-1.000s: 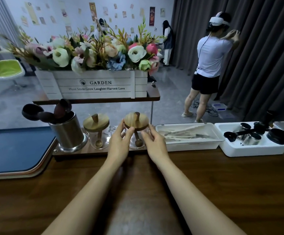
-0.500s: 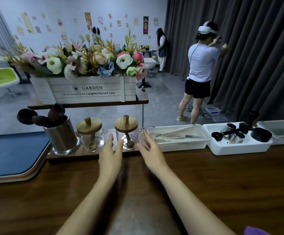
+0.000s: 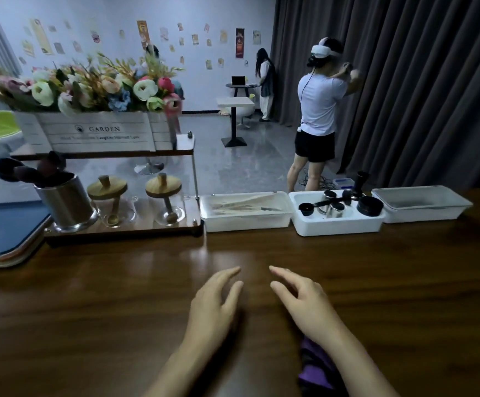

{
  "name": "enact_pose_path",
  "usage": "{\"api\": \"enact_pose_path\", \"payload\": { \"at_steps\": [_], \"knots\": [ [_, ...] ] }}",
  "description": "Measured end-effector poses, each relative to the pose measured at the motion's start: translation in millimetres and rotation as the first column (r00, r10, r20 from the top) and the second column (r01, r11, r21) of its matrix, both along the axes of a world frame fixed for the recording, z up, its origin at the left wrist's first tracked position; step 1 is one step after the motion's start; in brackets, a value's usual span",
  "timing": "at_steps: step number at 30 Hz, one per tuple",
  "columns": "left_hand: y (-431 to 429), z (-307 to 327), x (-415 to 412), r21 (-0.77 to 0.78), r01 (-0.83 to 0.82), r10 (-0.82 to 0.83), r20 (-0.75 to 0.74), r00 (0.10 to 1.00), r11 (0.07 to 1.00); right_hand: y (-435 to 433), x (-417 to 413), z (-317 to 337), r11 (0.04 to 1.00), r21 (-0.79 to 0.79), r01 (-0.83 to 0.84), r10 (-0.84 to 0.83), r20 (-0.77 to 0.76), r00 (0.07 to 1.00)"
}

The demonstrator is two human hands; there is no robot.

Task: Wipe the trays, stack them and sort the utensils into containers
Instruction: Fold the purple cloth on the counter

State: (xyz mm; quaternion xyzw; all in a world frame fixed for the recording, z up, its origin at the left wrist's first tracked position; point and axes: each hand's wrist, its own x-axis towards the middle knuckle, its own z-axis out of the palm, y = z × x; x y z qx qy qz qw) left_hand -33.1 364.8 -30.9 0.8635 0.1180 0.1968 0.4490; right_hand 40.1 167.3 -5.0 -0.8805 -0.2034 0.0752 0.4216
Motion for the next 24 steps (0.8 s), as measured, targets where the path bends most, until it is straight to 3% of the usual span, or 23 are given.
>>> {"api": "enact_pose_path", "payload": {
  "at_steps": [4, 8, 16, 24],
  "knots": [
    [-71.4, -4.1, -18.3, 0.091, 0.074, -0.064, -0.11, 0.992, 0.993, -69.1, -7.8, -6.9, 0.972, -0.213, -0.096, 0.098, 0.001, 0.995],
    [-115.5, -4.4, -37.4, 0.161, 0.066, -0.032, -0.202, 0.979, 0.985, -113.9, -10.5, -19.7, 0.946, -0.273, -0.174, 0.181, 0.002, 0.983],
    [-146.4, -1.0, -63.2, 0.199, 0.019, 0.026, -0.224, 0.974, 0.98, -130.6, -19.6, -23.8, 0.967, -0.164, -0.198, 0.204, 0.022, 0.979],
    [-157.0, -8.4, -66.0, 0.357, 0.214, -0.113, -0.282, 0.953, 0.91, -134.0, -22.8, -28.0, 0.988, 0.003, -0.156, 0.156, -0.029, 0.987]
  ]
}}
